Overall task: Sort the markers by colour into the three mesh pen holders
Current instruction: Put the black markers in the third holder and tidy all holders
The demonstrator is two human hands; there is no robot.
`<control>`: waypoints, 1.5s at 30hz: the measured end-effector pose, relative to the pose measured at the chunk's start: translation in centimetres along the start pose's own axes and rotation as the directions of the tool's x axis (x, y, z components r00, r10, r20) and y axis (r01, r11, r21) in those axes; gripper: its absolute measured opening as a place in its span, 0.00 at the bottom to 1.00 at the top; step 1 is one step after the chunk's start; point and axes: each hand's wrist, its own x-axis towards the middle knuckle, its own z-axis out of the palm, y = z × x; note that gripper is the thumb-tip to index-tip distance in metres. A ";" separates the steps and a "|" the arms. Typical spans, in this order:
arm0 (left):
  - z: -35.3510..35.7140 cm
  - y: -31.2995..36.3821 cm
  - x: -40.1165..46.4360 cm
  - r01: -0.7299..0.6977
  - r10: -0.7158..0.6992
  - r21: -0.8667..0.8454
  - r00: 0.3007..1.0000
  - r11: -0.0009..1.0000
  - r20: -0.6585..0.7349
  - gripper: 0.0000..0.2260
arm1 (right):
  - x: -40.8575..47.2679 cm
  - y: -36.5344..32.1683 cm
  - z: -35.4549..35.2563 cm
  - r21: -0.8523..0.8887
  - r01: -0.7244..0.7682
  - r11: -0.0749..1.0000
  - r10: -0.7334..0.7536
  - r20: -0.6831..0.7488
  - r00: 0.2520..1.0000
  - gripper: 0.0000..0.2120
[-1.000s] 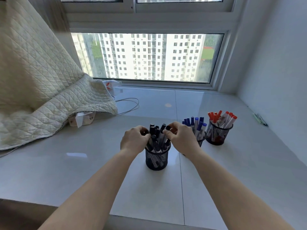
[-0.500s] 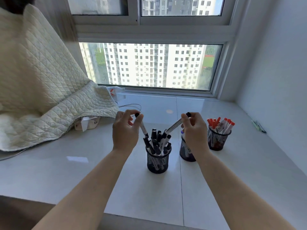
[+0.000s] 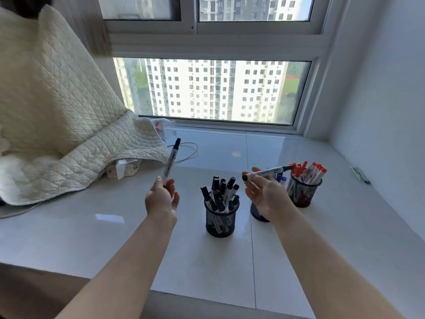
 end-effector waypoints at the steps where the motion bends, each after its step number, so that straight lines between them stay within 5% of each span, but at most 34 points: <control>1: -0.1 -0.3 -0.1 0.051 -0.050 -0.016 0.997 0.999 0.060 0.07 | 0.1 0.1 -0.1 -0.080 0.027 0.996 -0.027 0.000 1.000 0.07; 6: -0.2 -1.2 -0.6 0.127 -0.142 0.070 0.950 0.989 0.277 0.04 | 0.6 1.2 0.0 -0.571 0.147 0.808 -0.184 -0.008 0.983 0.08; 12: -0.2 -2.3 -0.6 -0.226 0.093 0.399 0.941 0.888 0.326 0.07 | 1.1 2.2 0.3 -0.869 0.197 0.455 -0.169 0.133 0.977 0.04; 14: -0.2 -2.4 -0.5 -0.327 0.185 0.443 0.924 0.835 0.334 0.08 | 1.1 2.3 0.4 -0.913 0.228 0.338 -0.199 0.167 0.966 0.04; 20: 0.1 -2.4 -0.6 -0.411 0.271 0.426 0.896 0.806 0.353 0.08 | 0.3 2.4 1.0 -0.869 0.439 0.230 -0.471 0.295 0.831 0.13; 24: 0.0 -2.6 -0.2 -0.509 0.350 0.565 0.860 0.650 0.371 0.07 | 0.3 3.1 0.8 -0.881 0.470 0.061 -0.485 0.385 0.785 0.22; 31: 0.0 -2.5 0.1 -0.585 0.378 0.606 0.811 0.539 0.447 0.13 | 1.0 2.9 0.3 -0.897 0.441 0.015 -0.388 0.401 0.830 0.09; 34: 0.0 -2.4 0.1 -0.596 0.417 0.609 0.802 0.523 0.428 0.21 | 0.9 3.5 0.1 -0.912 0.408 0.040 -0.257 0.385 0.886 0.10; 40: -0.2 -1.9 -0.2 -0.653 0.477 0.632 0.750 0.418 0.459 0.45 | 0.8 3.8 -0.2 -0.916 0.384 0.115 -0.275 0.342 0.899 0.10; 45: -0.3 -1.7 -0.5 -0.693 0.490 0.648 0.704 0.316 0.514 0.43 | 0.6 4.1 -0.3 -0.918 0.374 0.130 -0.287 0.326 0.901 0.09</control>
